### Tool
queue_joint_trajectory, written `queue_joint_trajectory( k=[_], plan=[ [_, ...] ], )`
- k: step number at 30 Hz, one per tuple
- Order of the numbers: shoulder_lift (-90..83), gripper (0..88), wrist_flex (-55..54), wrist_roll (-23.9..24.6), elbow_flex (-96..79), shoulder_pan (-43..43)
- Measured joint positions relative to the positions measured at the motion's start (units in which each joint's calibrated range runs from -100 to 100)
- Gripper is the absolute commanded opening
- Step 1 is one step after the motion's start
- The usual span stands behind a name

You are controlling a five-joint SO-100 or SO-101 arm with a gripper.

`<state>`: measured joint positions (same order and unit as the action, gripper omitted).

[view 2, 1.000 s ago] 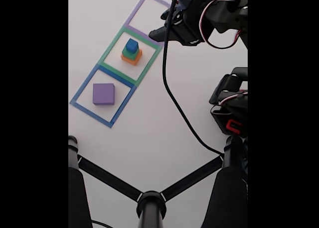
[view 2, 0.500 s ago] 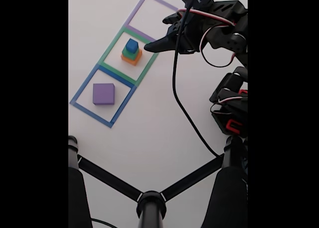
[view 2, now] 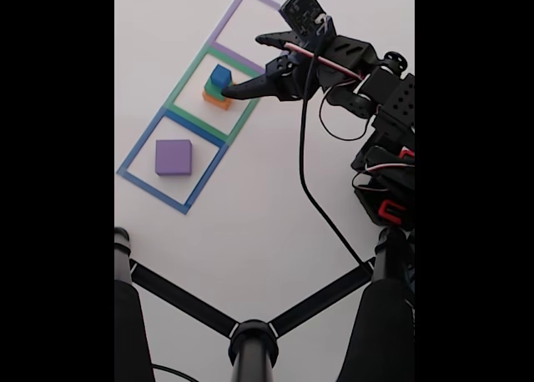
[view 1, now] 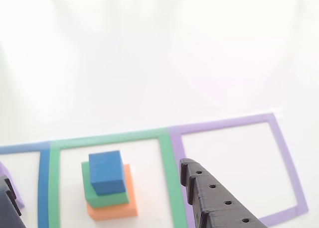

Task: Tower of hanoi

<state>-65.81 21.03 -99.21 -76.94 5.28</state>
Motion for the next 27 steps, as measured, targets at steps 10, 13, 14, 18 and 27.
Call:
queue_joint_trajectory(
  k=[10,13,14,18,27],
  plan=[
    [10.98,41.3,-24.80,0.00,-8.18,0.00],
    [14.52,40.8,-29.61,0.00,-9.75,0.00],
    [15.53,40.7,-31.38,0.00,-10.44,0.00],
    [20.35,40.2,-38.52,0.00,-11.66,0.00],
    [32.59,38.9,-49.44,0.00,-11.66,-1.47]
  ],
)
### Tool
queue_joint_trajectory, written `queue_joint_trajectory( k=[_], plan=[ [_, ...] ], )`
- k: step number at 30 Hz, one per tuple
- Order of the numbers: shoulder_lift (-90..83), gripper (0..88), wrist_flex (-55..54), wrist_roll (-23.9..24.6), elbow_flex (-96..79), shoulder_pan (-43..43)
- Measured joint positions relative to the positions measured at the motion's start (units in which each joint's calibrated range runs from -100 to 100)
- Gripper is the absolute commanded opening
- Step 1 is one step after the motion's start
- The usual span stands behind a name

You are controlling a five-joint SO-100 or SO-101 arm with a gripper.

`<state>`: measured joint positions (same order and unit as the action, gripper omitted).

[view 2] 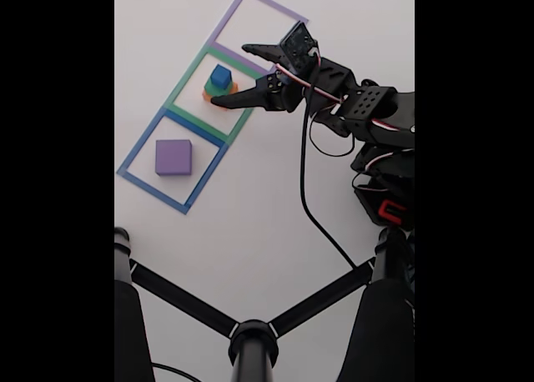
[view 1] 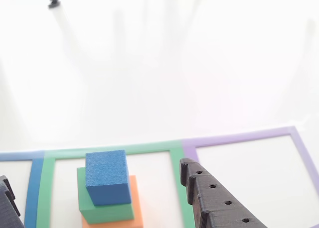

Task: Tower of hanoi

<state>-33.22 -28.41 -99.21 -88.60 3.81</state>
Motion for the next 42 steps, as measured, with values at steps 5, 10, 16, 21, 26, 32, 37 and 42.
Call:
queue_joint_trajectory(
  k=[5,10,16,21,26,32,37,42],
  plan=[
    [4.39,38.6,-3.13,0.00,0.26,-1.06],
    [9.12,38.5,-5.78,0.00,2.35,-1.56],
    [14.44,38.2,-8.11,0.00,5.48,-2.54],
    [17.73,38.0,-8.27,0.00,7.83,-2.62],
    [19.08,36.9,-8.27,0.00,8.88,-2.95],
    [20.09,35.7,-8.27,0.00,8.96,-3.68],
    [20.26,33.9,-8.59,0.00,8.96,-4.58],
    [20.26,27.9,-8.59,0.00,8.96,-4.75]
  ],
)
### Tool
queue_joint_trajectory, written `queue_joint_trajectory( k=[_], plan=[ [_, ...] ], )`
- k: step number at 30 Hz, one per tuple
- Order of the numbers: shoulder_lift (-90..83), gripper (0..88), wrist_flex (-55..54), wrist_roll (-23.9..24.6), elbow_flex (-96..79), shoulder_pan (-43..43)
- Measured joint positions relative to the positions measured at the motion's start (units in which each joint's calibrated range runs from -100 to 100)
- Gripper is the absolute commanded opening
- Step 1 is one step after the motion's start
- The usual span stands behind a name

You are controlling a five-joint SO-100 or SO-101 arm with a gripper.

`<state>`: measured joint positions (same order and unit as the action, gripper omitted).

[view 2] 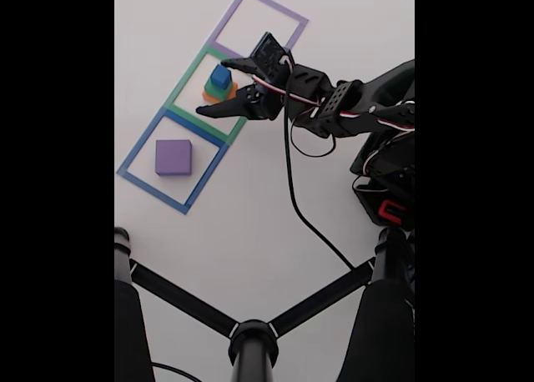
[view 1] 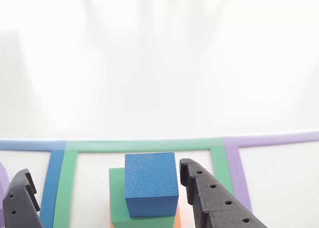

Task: Tower of hanoi

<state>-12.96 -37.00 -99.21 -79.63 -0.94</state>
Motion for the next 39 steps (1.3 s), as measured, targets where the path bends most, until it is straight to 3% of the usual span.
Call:
queue_joint_trajectory(
  k=[17,39],
  plan=[
    [0.68,14.1,0.00,0.00,0.09,-0.33],
    [0.68,3.9,0.08,0.00,0.09,-0.49]
  ],
)
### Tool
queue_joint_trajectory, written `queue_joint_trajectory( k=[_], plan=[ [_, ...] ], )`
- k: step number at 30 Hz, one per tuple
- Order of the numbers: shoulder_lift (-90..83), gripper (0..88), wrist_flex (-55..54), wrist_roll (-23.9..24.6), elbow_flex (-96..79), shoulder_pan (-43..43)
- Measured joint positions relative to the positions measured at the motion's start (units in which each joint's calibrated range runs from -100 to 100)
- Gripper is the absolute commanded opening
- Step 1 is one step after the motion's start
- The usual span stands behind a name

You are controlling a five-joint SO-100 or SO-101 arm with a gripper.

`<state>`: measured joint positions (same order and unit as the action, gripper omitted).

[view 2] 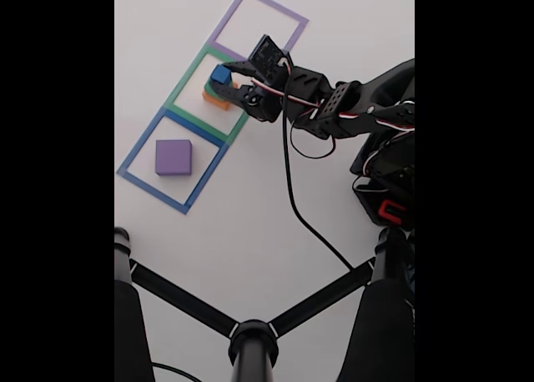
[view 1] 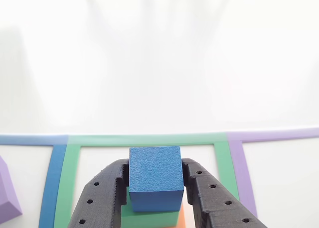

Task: Tower of hanoi

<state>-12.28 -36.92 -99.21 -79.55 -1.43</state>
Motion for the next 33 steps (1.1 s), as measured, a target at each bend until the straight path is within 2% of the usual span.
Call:
queue_joint_trajectory(
  k=[12,18,24,33],
  plan=[
    [-0.68,4.3,1.77,0.00,0.09,0.00],
    [-7.51,4.4,12.36,0.00,3.74,-0.25],
    [-17.14,4.4,32.58,0.00,14.19,-1.39],
    [-23.72,4.3,84.11,0.00,45.95,-1.39]
  ],
)
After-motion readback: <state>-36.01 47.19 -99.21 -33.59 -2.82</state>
